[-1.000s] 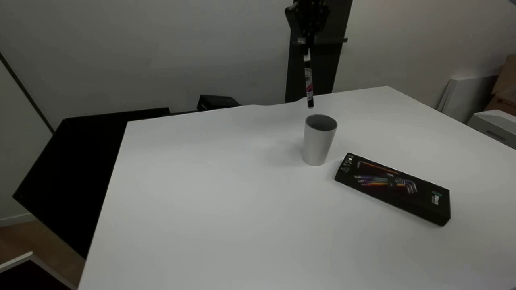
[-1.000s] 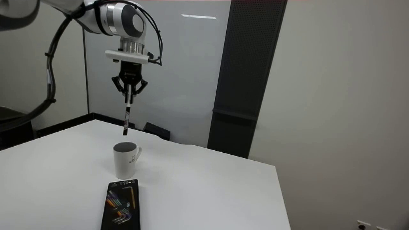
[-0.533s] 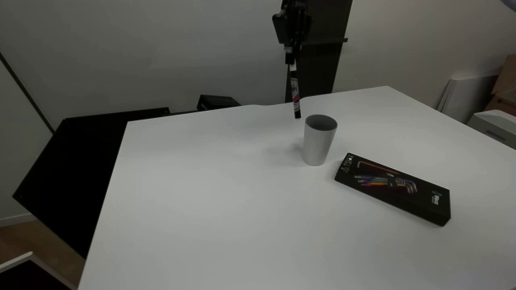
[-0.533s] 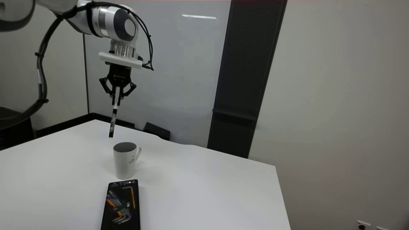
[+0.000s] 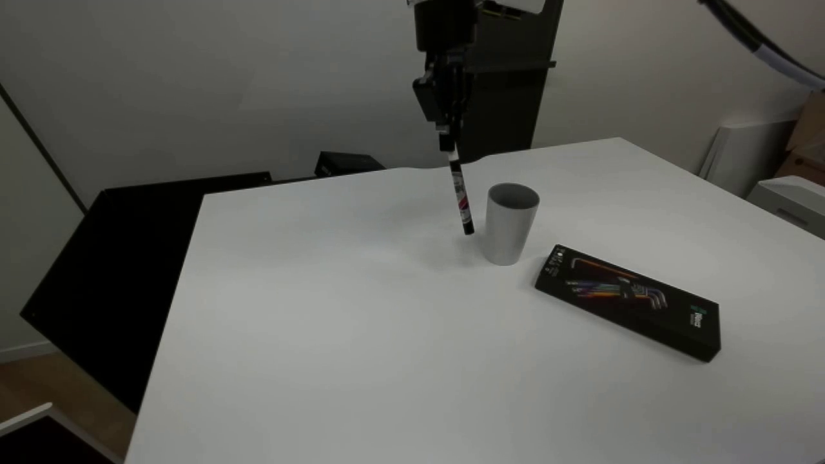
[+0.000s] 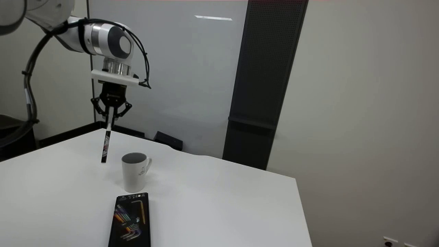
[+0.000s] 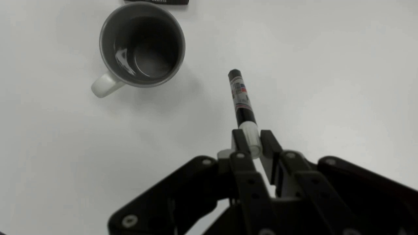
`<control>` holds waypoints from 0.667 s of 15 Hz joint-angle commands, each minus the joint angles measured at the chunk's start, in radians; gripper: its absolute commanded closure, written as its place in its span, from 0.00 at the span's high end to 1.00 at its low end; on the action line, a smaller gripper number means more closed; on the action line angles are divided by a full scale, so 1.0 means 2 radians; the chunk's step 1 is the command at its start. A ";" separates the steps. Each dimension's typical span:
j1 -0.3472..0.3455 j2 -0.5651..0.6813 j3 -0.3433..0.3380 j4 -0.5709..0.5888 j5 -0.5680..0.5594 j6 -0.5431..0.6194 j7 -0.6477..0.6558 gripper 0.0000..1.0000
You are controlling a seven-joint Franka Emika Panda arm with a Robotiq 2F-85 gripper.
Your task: Take the pen out of the mug and place it on the table
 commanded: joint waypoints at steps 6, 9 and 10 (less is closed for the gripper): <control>0.023 0.023 -0.015 -0.041 -0.005 -0.006 0.057 0.06; 0.021 0.045 -0.003 -0.028 -0.013 -0.042 0.091 0.06; 0.021 0.052 -0.002 -0.023 -0.011 -0.063 0.102 0.06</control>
